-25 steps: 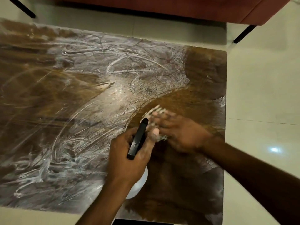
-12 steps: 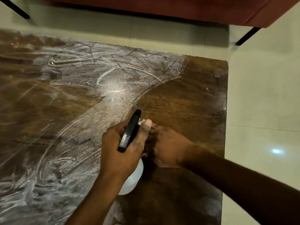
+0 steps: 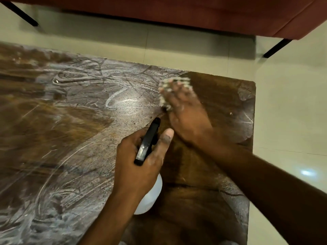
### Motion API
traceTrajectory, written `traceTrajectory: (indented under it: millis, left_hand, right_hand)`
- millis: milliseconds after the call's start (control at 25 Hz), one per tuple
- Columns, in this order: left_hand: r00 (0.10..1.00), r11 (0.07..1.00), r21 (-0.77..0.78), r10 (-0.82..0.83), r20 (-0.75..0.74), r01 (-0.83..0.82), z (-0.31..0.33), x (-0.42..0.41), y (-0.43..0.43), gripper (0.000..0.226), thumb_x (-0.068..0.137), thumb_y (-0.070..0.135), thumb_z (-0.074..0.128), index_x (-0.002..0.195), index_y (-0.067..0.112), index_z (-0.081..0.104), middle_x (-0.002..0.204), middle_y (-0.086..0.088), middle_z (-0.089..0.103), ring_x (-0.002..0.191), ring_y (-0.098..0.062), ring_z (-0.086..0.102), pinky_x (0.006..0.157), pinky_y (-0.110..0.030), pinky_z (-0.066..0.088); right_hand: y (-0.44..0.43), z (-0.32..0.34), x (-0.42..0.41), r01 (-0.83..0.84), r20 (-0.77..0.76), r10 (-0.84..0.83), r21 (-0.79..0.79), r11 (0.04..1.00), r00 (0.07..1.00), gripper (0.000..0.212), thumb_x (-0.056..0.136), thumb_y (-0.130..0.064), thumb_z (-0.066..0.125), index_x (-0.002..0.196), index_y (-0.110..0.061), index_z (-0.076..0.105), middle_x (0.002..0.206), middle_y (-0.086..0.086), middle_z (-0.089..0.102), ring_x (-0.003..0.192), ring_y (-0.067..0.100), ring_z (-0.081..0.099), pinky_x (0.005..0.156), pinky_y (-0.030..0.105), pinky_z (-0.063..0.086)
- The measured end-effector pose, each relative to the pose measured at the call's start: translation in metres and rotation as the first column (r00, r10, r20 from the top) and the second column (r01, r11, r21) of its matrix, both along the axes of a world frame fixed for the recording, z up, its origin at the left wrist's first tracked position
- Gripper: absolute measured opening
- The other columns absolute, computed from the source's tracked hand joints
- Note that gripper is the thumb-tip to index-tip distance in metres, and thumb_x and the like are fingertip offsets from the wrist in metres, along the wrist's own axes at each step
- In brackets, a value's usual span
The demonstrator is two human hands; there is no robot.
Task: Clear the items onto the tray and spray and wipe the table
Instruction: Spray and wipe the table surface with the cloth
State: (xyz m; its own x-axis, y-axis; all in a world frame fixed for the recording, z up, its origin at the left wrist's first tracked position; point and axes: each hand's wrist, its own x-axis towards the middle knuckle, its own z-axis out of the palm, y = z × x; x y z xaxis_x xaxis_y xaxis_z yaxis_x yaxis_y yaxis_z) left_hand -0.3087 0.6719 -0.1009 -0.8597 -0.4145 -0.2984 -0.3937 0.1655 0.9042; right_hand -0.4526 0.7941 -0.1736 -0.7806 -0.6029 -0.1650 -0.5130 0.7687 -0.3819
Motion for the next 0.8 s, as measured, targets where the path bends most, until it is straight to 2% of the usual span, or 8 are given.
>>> traceTrajectory:
  millis: [120, 200, 360, 440, 520, 600, 720, 800]
  left_hand:
    - [1.000, 0.999, -0.040, 0.028, 0.000, -0.028, -0.002, -0.011, -0.006, 0.049, 0.093, 0.053, 0.075, 0.065, 0.014, 0.065, 0.049, -0.008, 0.058, 0.043, -0.031, 0.059, 0.046, -0.049, 0.052]
    - [1.000, 1.000, -0.008, 0.024, -0.003, -0.024, 0.000, -0.017, -0.010, 0.044, 0.093, 0.052, 0.076, 0.067, 0.017, 0.069, 0.051, -0.006, 0.060, 0.042, -0.028, 0.059, 0.044, -0.049, 0.052]
    - [1.000, 1.000, 0.002, 0.011, -0.019, -0.011, 0.003, -0.019, -0.022, 0.044, 0.096, 0.048, 0.077, 0.073, 0.012, 0.068, 0.054, -0.001, 0.064, 0.042, -0.019, 0.061, 0.046, -0.039, 0.056]
    - [0.999, 0.999, -0.003, 0.032, -0.011, -0.032, 0.006, -0.015, -0.029, 0.045, 0.095, 0.054, 0.076, 0.075, 0.014, 0.070, 0.057, -0.001, 0.066, 0.042, -0.017, 0.062, 0.049, -0.034, 0.056]
    - [1.000, 1.000, -0.019, 0.018, 0.020, -0.018, 0.007, -0.010, -0.035, 0.052, 0.092, 0.063, 0.073, 0.078, 0.013, 0.071, 0.065, -0.007, 0.072, 0.049, -0.025, 0.068, 0.052, -0.042, 0.059]
    - [0.999, 0.999, -0.033, -0.003, 0.045, 0.005, 0.005, -0.004, -0.044, 0.056, 0.091, 0.067, 0.072, 0.080, 0.013, 0.070, 0.065, -0.009, 0.070, 0.061, -0.033, 0.072, 0.057, -0.055, 0.064]
    - [0.999, 1.000, 0.012, -0.001, 0.037, 0.000, 0.001, 0.001, -0.058, 0.057, 0.090, 0.068, 0.073, 0.081, 0.011, 0.071, 0.068, -0.014, 0.072, 0.070, -0.039, 0.074, 0.060, -0.055, 0.065]
    - [1.000, 0.999, -0.041, 0.007, 0.006, -0.006, 0.000, 0.003, -0.064, 0.058, 0.093, 0.065, 0.071, 0.072, 0.011, 0.068, 0.060, -0.011, 0.071, 0.055, -0.029, 0.071, 0.055, -0.037, 0.061]
  right_hand:
    - [0.007, 0.001, 0.040, -0.524, -0.081, 0.518, -0.087, 0.848, 0.852, 0.055, 0.092, -0.039, 0.056, 0.145, -0.022, 0.061, 0.158, 0.011, 0.054, 0.153, 0.026, 0.031, 0.132, 0.032, 0.016]
    - [0.035, 0.003, 0.014, -0.658, -0.080, 0.658, 0.039, 0.752, 0.748, 0.060, 0.093, -0.035, 0.050, 0.152, -0.024, 0.054, 0.166, 0.010, 0.044, 0.159, 0.025, 0.025, 0.133, 0.038, 0.018]
    - [0.070, 0.002, -0.051, -0.100, -0.055, 0.105, 0.094, 0.991, 0.993, 0.072, 0.104, -0.024, 0.052, 0.169, -0.034, 0.022, 0.179, 0.004, 0.012, 0.165, 0.027, 0.012, 0.133, 0.051, 0.018]
    - [0.049, 0.005, -0.051, 0.203, -0.036, -0.201, 0.040, 0.978, 0.979, 0.069, 0.105, -0.022, 0.049, 0.168, -0.031, 0.025, 0.179, 0.005, 0.013, 0.165, 0.028, 0.011, 0.134, 0.051, 0.015]
    - [0.017, 0.004, -0.033, 0.250, 0.019, -0.250, 0.027, 0.968, 0.968, 0.069, 0.104, -0.024, 0.044, 0.169, -0.032, 0.021, 0.179, 0.004, 0.008, 0.166, 0.027, 0.005, 0.133, 0.053, 0.014]
    - [-0.006, 0.001, -0.003, -0.018, 0.043, 0.016, 0.048, 0.999, 0.999, 0.069, 0.103, -0.033, 0.035, 0.169, -0.036, 0.015, 0.179, 0.001, 0.005, 0.166, 0.025, 0.002, 0.134, 0.053, 0.013]
    - [0.002, 0.001, 0.005, -0.513, 0.029, 0.513, 0.099, 0.852, 0.858, 0.066, 0.104, -0.042, 0.030, 0.168, -0.038, 0.016, 0.179, -0.001, 0.008, 0.166, 0.022, 0.006, 0.134, 0.048, 0.013]
    - [0.016, 0.002, -0.020, -0.454, -0.027, 0.462, 0.141, 0.880, 0.886, 0.066, 0.105, -0.040, 0.033, 0.168, -0.039, 0.014, 0.179, -0.002, 0.009, 0.165, 0.022, 0.010, 0.133, 0.048, 0.016]
